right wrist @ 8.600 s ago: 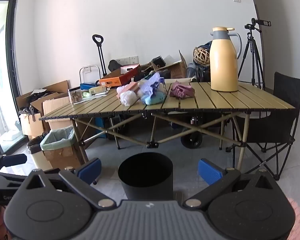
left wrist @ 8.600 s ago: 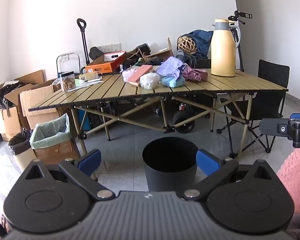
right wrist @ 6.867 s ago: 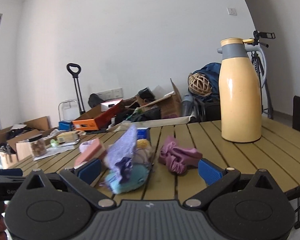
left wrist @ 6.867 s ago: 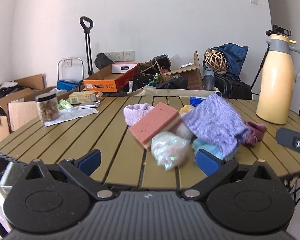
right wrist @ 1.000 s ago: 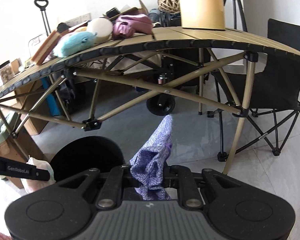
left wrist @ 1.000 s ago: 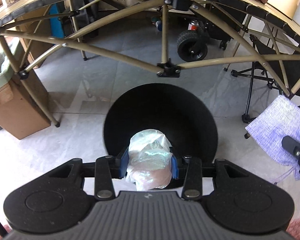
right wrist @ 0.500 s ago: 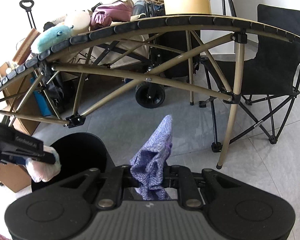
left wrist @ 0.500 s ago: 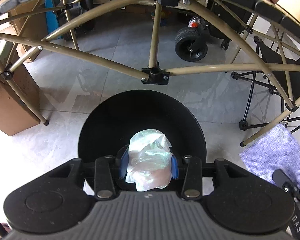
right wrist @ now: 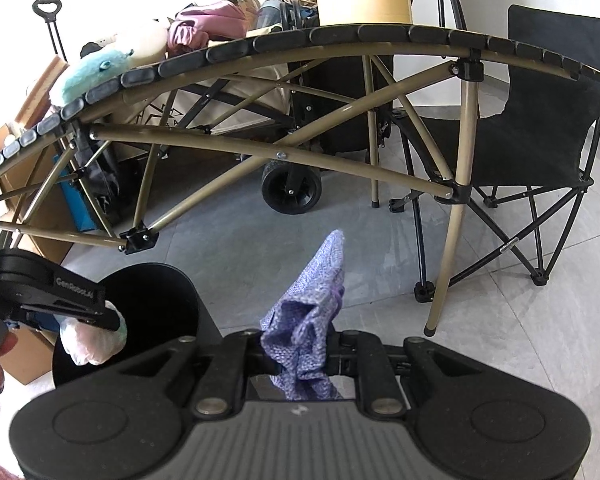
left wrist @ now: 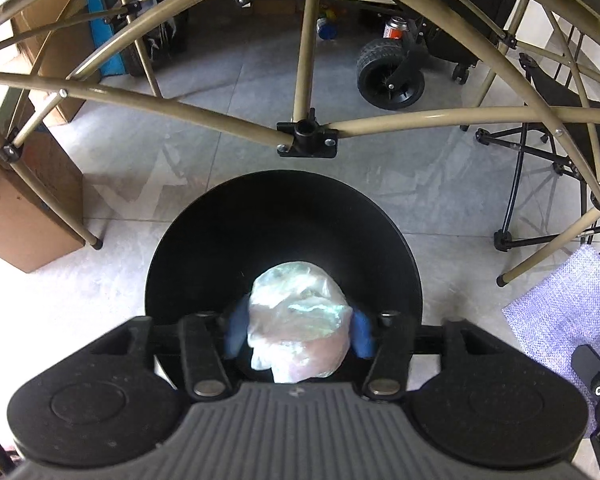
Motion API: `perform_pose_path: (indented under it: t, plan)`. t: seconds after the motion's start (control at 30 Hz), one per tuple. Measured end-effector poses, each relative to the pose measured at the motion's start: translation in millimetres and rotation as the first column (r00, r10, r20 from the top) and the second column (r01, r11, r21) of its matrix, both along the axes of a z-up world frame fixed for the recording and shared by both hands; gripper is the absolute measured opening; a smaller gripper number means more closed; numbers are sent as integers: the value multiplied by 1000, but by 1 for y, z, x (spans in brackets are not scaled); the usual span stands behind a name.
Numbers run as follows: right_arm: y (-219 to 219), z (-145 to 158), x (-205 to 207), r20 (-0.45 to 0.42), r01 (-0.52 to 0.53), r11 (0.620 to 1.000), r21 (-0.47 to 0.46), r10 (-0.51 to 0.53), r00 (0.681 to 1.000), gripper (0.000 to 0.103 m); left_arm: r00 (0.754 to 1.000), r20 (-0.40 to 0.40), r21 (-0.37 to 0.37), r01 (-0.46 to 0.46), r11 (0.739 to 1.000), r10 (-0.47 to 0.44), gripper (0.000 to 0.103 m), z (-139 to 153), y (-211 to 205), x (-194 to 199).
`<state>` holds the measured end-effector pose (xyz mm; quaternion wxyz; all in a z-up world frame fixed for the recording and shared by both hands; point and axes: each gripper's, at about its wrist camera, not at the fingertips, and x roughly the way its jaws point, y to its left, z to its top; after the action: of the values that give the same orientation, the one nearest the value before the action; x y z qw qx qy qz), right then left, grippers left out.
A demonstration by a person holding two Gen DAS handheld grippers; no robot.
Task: Collect trash
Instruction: 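Lower the plastic bag into the bin and open the left tool, then lower the lavender cloth into the bin and open the right tool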
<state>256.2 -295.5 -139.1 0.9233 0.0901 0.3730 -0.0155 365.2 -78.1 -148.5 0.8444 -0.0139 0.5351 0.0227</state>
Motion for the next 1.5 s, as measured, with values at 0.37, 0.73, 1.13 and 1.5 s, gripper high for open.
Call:
perform_pose_path:
  t: [0.37,0.73,1.13,1.5]
  plan:
    - [1,3,-1,4,-1,1000,-1,1,1000,15,999,11,28,-47,998,47,103,5,6,0]
    - [11,6,2,10,-26,1000,-8,27,1000,15,998,34,27,-54,998,53,103,13,14,-7]
    - [43,16,6,31,-88,996,-18,89,996,15,997,59,27,-51,998,50,103,28,42,-18]
    - [90,20,14,29,-179,984,-11,179,983,15,988,90,29,-129,991,126,103,39,97,-32]
